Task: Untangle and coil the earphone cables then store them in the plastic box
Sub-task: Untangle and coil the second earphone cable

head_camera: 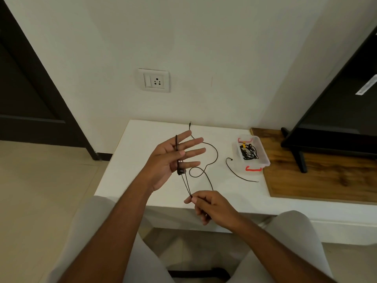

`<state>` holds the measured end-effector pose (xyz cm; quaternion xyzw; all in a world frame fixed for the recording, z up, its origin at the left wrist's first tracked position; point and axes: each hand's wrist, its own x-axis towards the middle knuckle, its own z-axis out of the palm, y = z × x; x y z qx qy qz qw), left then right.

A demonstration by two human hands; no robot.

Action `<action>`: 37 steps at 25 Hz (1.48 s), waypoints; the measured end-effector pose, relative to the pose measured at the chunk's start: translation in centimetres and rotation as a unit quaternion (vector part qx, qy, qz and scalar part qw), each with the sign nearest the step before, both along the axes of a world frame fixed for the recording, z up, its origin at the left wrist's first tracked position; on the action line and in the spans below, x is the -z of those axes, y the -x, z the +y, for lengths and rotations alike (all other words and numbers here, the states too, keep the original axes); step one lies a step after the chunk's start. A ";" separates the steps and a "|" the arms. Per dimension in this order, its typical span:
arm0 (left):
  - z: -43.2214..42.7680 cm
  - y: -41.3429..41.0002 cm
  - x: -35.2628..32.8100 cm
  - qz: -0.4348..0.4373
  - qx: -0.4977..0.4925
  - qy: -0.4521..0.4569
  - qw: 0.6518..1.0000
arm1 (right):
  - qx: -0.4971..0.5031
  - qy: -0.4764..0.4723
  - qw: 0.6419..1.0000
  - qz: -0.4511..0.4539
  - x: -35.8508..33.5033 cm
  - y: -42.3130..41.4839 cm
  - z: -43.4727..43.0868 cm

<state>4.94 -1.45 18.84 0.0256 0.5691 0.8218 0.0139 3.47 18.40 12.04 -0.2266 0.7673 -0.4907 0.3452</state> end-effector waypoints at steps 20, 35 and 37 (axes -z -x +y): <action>-0.2 0.4 0.3 0.003 0.106 -0.012 0.994 | 0.066 0.053 0.929 0.361 -10.2 -4.1 1.6; 3.7 -0.3 -1.3 -0.032 0.045 0.046 0.997 | 0.077 0.083 0.963 0.244 -13.2 6.2 -1.3; 3.2 -0.6 -1.5 -0.045 0.068 0.055 0.995 | 0.116 0.135 0.964 0.196 -12.0 7.5 -1.4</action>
